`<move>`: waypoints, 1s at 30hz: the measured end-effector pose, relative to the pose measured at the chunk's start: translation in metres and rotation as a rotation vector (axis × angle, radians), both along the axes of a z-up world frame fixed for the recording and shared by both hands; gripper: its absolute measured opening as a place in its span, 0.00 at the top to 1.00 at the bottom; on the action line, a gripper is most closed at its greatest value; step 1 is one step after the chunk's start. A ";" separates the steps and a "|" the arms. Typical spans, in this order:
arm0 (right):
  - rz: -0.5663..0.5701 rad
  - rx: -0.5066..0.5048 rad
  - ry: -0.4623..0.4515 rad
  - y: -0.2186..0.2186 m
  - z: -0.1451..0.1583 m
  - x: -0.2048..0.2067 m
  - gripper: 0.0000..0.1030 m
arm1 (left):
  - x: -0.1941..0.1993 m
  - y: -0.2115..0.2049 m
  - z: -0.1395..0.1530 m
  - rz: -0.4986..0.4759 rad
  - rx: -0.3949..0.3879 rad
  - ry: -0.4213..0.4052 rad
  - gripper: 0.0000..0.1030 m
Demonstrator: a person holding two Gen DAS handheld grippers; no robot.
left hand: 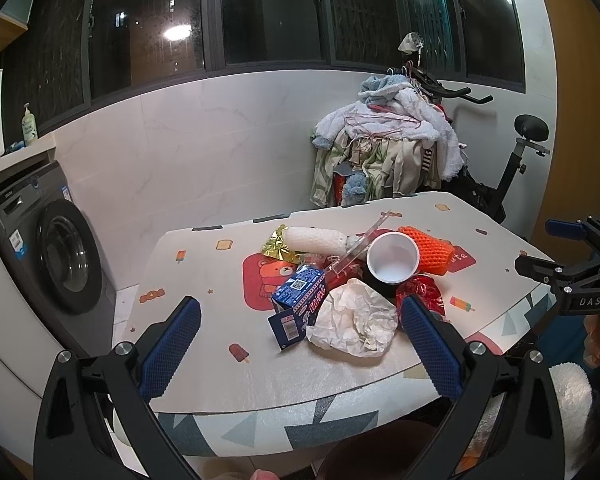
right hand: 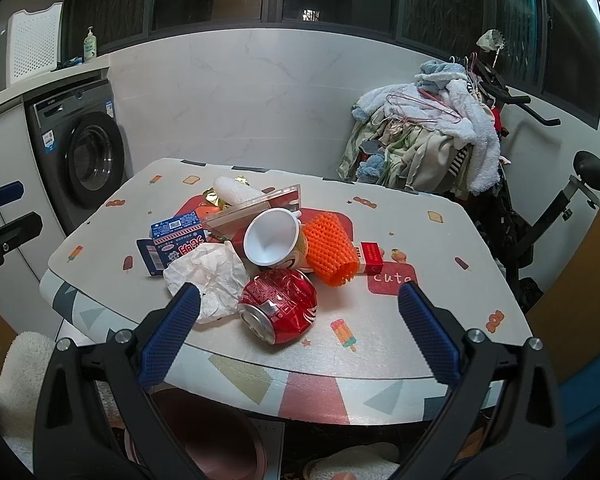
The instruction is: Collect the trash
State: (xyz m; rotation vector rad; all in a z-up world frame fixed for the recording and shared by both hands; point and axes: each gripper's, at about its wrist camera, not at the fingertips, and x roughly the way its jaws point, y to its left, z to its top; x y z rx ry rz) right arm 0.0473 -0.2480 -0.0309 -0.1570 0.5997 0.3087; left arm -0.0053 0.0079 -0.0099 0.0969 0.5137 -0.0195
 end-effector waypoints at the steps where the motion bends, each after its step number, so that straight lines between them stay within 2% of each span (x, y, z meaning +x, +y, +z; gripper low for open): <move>1: 0.000 0.000 0.000 -0.001 -0.001 0.000 0.05 | 0.000 0.000 0.000 0.000 0.000 0.000 0.05; 17: 0.000 0.000 0.000 -0.002 -0.001 0.001 0.05 | 0.003 0.004 0.004 0.013 0.002 0.009 0.05; 20: 0.002 0.019 0.009 -0.005 -0.003 0.004 0.05 | 0.003 0.011 0.006 0.012 -0.024 -0.028 0.05; 22: 0.004 0.052 0.003 -0.010 -0.006 0.004 0.05 | 0.003 0.016 0.005 0.007 -0.034 -0.049 0.05; 25: 0.057 0.124 0.028 -0.011 -0.014 0.009 0.05 | 0.005 0.015 -0.003 -0.001 0.033 -0.045 0.05; 27: 0.066 0.117 0.032 -0.010 -0.024 0.011 0.05 | 0.006 0.017 -0.010 -0.001 0.045 -0.051 0.05; 30: 0.074 0.068 0.076 -0.003 -0.042 0.020 0.05 | 0.010 0.025 -0.022 -0.013 0.003 -0.044 0.05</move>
